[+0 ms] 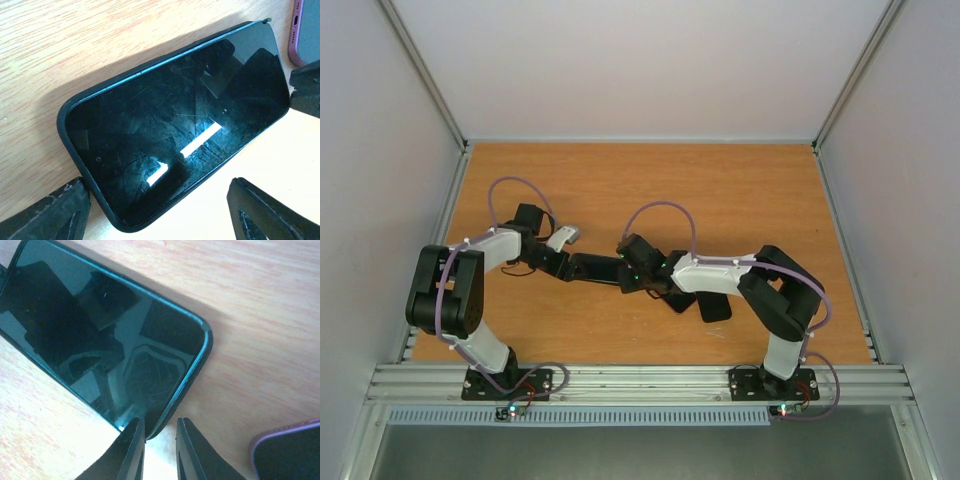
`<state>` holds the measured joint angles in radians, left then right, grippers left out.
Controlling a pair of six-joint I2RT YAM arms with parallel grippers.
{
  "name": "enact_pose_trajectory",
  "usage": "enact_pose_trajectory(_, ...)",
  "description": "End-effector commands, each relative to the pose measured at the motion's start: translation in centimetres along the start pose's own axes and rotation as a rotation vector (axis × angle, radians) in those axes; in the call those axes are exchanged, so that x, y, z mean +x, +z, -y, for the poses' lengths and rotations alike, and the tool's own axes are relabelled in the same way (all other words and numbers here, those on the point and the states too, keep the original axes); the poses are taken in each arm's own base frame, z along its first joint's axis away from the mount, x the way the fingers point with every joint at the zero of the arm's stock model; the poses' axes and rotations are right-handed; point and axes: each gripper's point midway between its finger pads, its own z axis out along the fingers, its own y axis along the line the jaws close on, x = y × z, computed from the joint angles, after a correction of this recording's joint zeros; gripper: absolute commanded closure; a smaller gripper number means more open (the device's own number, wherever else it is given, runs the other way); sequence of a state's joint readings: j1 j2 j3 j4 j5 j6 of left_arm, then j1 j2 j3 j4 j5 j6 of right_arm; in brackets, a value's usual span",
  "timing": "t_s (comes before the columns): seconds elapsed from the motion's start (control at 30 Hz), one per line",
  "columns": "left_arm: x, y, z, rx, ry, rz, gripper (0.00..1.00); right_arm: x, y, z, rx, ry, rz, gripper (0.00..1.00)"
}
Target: Put the phone into the phone case
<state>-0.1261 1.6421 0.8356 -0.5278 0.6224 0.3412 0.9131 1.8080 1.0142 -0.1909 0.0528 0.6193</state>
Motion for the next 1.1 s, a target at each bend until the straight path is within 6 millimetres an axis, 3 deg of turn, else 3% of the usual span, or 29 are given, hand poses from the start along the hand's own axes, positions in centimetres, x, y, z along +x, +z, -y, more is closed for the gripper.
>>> enact_pose_trajectory(0.0,-0.5,-0.3,1.5,0.053,0.038,0.031,0.25,-1.8,0.4,-0.1,-0.03,0.026,0.048,0.82)
enact_pose_trajectory(0.37,-0.5,-0.2,1.5,0.051,0.043,0.03,0.25,-1.6,1.7,0.0,-0.041,0.032,0.023,0.91)
enact_pose_trajectory(0.53,-0.6,-0.2,1.4,0.051,0.042,0.028,0.25,0.2,2.5,-0.2,-0.084,0.038,-0.028,0.96)
enact_pose_trajectory(1.07,-0.5,0.0,1.2,0.05,0.035,0.021,0.25,3.8,4.6,-1.0,-0.093,0.011,-0.126,0.98)
